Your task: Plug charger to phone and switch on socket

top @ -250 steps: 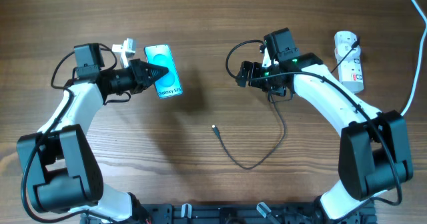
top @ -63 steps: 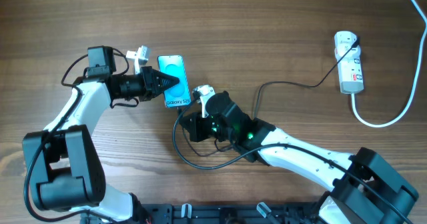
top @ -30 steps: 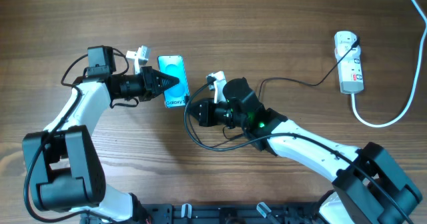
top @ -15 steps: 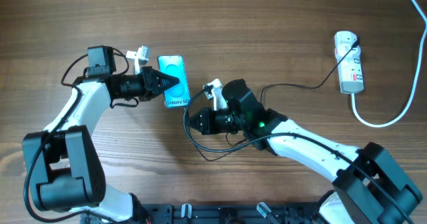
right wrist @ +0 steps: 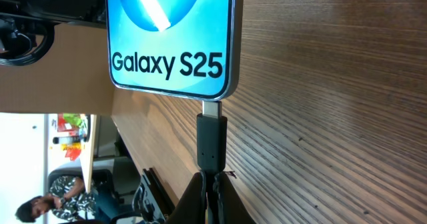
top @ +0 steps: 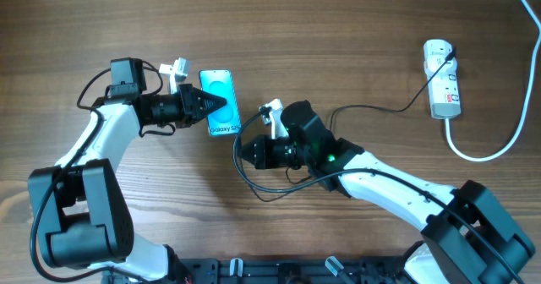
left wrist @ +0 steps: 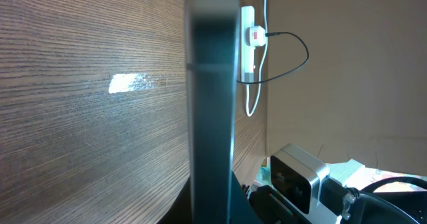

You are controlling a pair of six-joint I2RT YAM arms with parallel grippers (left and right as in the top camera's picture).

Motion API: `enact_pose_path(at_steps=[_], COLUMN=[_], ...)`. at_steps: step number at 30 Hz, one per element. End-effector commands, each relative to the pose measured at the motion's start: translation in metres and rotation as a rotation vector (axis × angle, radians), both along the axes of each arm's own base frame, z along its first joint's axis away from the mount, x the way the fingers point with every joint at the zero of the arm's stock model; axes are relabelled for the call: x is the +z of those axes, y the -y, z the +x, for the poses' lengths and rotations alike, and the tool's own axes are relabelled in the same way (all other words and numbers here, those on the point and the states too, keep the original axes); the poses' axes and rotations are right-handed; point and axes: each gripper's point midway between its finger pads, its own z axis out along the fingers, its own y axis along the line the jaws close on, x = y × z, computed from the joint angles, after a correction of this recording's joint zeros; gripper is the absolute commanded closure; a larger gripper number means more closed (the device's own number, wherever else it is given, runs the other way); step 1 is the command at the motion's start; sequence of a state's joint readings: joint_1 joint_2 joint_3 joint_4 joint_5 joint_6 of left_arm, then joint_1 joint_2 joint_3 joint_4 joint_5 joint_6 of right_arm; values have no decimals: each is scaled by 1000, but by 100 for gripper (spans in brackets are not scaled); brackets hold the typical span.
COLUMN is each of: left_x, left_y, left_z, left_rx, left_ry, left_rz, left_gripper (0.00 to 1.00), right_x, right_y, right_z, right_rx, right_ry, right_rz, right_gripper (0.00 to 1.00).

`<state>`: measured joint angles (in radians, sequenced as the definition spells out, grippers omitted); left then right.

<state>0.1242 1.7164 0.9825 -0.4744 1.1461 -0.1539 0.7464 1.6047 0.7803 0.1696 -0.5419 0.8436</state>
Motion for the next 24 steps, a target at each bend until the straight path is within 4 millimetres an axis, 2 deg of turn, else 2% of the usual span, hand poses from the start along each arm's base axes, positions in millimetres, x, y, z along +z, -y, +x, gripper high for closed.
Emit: enact_pose_path(at_steps=[1,4,16,24], left_x=[9,9,10,12], left_y=[3,3,4,5], left_z=[-3,-3,-3,-4], left_rx=[-21,-21,-20,-25], left_ry=[35,35,29,31], left_rz=[-22,-22,-28,-41], left_gripper=[96,96,96,96], right_x=[8,14,14,14], right_y=[-10,-17,-22,-21], right_z=[2,1,-8,-4], right_rx=[5,18,41,22], right_ry=[49,74,75,85], right_rz=[20,45,46,38], right_gripper=[96,96,96,96])
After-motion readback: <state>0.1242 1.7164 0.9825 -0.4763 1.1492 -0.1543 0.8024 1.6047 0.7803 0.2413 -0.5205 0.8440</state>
